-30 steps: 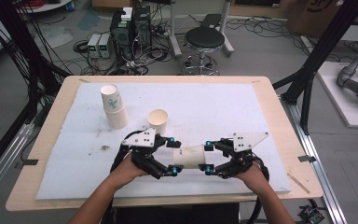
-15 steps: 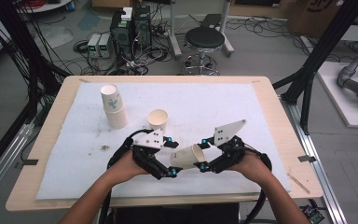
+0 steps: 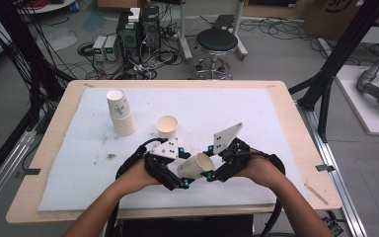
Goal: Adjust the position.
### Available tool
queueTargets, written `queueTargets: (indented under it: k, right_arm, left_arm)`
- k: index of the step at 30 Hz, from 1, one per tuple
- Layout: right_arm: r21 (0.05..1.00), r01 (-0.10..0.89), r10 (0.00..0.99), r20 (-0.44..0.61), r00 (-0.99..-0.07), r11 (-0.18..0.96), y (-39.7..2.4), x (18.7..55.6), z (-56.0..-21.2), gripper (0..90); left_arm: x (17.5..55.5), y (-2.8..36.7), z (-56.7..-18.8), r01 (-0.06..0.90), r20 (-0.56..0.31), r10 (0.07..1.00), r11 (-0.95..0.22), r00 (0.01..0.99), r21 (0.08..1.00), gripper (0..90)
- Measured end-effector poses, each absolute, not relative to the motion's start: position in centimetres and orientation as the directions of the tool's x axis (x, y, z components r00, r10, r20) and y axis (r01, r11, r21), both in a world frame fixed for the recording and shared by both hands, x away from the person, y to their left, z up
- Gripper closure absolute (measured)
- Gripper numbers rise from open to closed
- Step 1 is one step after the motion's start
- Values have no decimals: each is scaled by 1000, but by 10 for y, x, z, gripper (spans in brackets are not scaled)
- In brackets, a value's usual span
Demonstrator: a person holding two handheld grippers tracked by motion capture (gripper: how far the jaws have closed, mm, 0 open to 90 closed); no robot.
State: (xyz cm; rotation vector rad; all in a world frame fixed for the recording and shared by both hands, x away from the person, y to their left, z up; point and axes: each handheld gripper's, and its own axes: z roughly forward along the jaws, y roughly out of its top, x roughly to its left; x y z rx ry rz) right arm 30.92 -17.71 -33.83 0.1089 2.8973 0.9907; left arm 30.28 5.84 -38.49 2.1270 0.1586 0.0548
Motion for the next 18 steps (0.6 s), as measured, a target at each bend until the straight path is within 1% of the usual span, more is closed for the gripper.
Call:
queueTargets:
  k: [15,18]
  right_arm:
    - [518,2,59,-94,-994,856,-164,310,-333,372]
    - [505,-3,50,-90,-995,863,-161,309,-333,372]
  left_arm:
    - [305,49,-388,102,-29,132,-583,991,806,222]
    - [305,47,-389,102,-31,128,-592,991,800,243]
